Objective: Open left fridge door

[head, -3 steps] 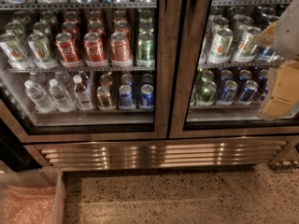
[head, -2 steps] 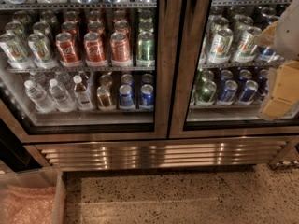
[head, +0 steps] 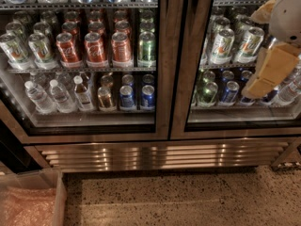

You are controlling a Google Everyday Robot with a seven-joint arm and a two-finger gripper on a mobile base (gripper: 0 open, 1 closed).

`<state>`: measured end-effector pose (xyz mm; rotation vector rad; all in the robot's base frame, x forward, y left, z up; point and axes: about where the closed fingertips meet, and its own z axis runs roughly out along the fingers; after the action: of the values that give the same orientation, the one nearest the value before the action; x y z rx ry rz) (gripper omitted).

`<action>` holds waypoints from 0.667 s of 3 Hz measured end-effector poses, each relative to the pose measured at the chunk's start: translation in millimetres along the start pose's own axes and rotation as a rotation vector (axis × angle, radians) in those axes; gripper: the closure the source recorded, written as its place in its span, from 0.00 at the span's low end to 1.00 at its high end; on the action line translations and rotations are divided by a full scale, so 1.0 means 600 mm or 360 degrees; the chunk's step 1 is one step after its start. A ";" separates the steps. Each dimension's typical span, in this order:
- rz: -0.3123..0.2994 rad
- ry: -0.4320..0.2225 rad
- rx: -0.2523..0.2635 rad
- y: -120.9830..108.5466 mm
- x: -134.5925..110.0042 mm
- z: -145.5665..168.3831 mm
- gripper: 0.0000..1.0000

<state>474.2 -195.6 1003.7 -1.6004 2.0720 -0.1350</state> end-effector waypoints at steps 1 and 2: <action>0.0001 -0.0035 0.0029 -0.005 -0.012 -0.003 0.00; 0.0014 -0.0043 0.0017 -0.007 -0.005 -0.005 0.00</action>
Offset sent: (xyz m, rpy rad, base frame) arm 0.0041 -0.0055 0.0018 0.0463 -0.0012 -0.0043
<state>476.9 -194.5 1008.7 -1.5783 2.0538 -0.1205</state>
